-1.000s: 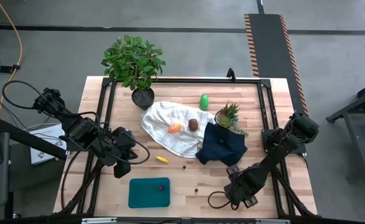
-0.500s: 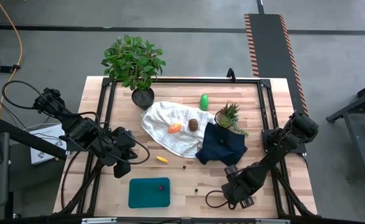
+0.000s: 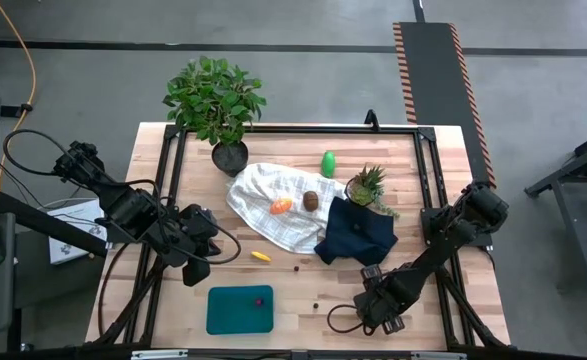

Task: Pick and placing Produce into tupperware
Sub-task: Put the banana into the bin

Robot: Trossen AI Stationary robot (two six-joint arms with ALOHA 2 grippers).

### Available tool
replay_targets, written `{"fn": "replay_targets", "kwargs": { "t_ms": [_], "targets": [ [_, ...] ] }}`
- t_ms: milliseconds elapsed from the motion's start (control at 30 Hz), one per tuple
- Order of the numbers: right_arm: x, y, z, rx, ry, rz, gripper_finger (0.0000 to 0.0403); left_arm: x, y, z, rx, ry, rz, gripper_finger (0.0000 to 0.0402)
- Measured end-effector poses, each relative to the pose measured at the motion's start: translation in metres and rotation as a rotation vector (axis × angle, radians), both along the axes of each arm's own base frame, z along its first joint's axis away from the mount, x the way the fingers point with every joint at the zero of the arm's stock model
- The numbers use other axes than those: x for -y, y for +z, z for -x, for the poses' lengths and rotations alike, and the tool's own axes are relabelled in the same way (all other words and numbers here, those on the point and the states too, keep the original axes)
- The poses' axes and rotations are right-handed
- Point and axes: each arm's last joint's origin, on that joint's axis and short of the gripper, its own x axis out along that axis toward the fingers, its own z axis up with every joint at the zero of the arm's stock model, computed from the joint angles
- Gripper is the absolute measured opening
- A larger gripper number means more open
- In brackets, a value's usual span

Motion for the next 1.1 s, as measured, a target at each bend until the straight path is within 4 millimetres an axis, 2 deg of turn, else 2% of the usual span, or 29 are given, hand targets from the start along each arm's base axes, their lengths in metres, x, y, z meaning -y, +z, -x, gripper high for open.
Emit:
{"fn": "replay_targets", "kwargs": {
  "t_ms": [167, 567, 800, 933, 1100],
  "targets": [
    [0.0, 0.0, 0.0, 0.0, -0.022, 0.005, 0.0232, 0.0, 0.0, 0.0, -0.004, -0.005, 0.007, 0.0005],
    [0.0, 0.0, 0.0, -0.008, -0.039, -0.002, 0.0147, 0.0, 0.0, 0.001, -0.009, -0.005, 0.004, 0.0005],
    [-0.001, 0.001, -0.003, 0.002, -0.089, -0.03, 0.014, 0.0, 0.0, 0.001, -0.01, -0.006, 0.003, 0.0005],
    [0.0, 0.006, -0.012, 0.021, -0.134, -0.054, 0.0139, 0.0, 0.0, 0.001, -0.01, -0.008, 0.001, 0.0005],
    [0.003, 0.026, -0.035, 0.116, -0.168, -0.076, 0.0139, 0.0, 0.0, 0.001, -0.008, -0.029, -0.016, 0.0005]
  ]
}}
